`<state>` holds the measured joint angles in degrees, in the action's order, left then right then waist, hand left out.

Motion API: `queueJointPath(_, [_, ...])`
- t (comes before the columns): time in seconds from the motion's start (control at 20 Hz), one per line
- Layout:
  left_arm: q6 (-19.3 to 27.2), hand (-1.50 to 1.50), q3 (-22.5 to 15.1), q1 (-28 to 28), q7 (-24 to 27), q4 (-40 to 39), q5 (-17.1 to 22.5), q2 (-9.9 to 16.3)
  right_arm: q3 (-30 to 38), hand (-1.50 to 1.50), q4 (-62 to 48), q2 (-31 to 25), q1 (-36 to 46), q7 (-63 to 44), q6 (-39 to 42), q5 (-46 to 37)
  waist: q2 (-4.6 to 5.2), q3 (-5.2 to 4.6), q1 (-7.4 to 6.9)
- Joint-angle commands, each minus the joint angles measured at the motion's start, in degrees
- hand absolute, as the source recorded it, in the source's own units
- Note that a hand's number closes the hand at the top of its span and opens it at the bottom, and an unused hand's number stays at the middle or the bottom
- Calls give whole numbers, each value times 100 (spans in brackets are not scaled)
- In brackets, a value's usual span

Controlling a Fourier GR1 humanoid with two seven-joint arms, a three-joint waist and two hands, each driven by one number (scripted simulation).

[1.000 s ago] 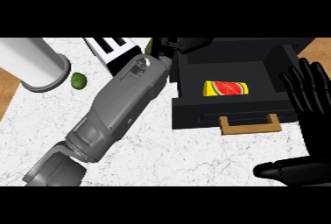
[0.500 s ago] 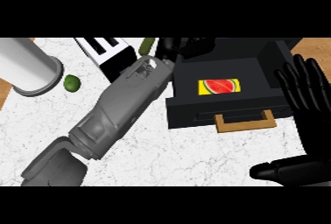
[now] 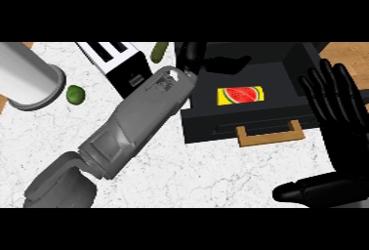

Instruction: Pick up the cup, place it into the drawer and close the drawer

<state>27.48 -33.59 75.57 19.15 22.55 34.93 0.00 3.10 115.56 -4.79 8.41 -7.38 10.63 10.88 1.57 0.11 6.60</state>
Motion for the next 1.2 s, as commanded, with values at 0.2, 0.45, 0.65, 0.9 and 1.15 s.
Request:
queueJointPath(0.2, [-122, -150, 157, -17, 461, 387, 734, 0, 74, -150, -32, 6, 123, -16, 158, 424, -22, -2, -84])
queueJointPath(0.45, [-376, -150, 418, -49, 800, 797, 1077, 0, 91, -150, 127, -17, -81, -265, 145, 566, -109, -8, -373])
queueJointPath(0.65, [-647, -150, 887, -33, 556, 689, 1077, 275, 327, 150, 233, -328, -416, -133, 617, 829, -146, -8, -562])
queueJointPath(0.9, [-440, -150, 833, -1018, 770, 1737, 1017, 445, 569, 150, 382, -1059, -209, -344, 1011, 645, -211, -15, -781])
queueJointPath(1.15, [-245, -150, 1037, -1592, 72, 2762, 1114, 1207, 445, 150, 502, -1188, -601, -239, 1265, 236, -211, -12, -779])
